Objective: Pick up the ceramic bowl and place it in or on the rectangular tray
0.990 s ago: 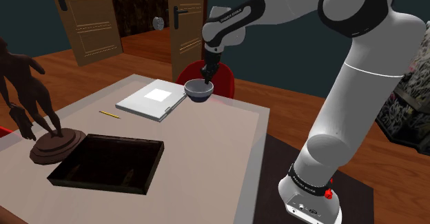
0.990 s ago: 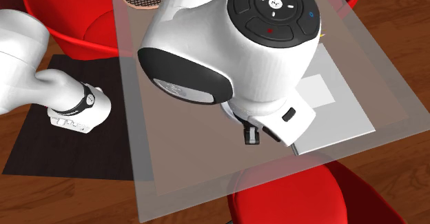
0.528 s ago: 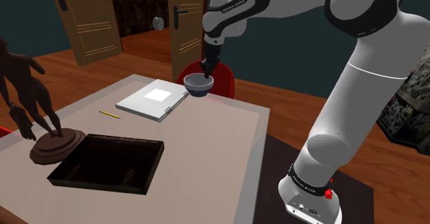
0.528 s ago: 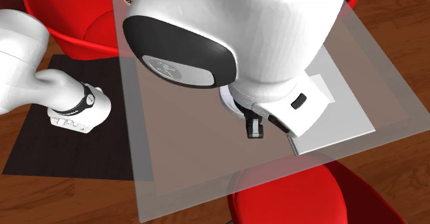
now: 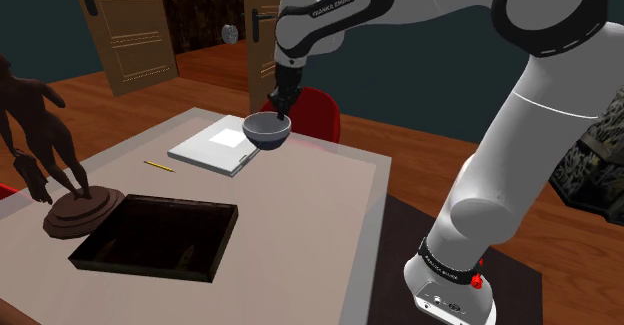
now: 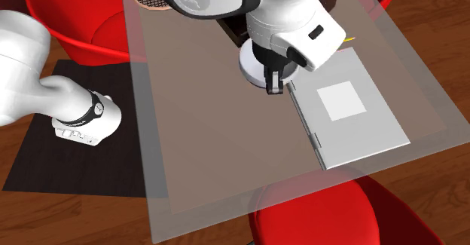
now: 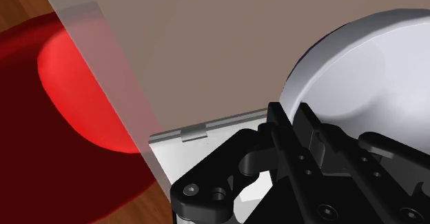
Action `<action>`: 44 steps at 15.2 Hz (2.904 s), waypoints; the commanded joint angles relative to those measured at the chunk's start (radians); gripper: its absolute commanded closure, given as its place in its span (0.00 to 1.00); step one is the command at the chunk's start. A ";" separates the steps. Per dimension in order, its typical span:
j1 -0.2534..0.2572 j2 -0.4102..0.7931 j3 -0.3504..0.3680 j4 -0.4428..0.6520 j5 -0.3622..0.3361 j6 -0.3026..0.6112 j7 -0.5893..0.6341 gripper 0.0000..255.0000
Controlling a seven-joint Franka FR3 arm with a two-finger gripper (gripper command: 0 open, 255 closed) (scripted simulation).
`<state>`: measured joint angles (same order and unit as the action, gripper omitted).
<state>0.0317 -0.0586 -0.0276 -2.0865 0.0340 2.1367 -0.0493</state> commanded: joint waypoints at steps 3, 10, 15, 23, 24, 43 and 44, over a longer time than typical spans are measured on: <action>0.046 0.001 0.053 0.017 -0.010 -0.013 0.106 1.00; 0.123 0.034 0.142 0.078 -0.030 -0.039 0.282 1.00; 0.180 0.087 0.200 0.157 -0.054 -0.067 0.407 1.00; 0.282 0.220 0.276 0.349 -0.113 -0.135 0.601 1.00; 0.297 0.241 0.284 0.380 -0.122 -0.146 0.624 1.00; 0.310 0.320 0.280 0.241 -0.157 0.067 0.665 1.00; 0.311 0.325 0.280 0.234 -0.160 0.079 0.667 1.00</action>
<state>0.3407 0.2596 0.2527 -1.8447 -0.1221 2.2004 0.6137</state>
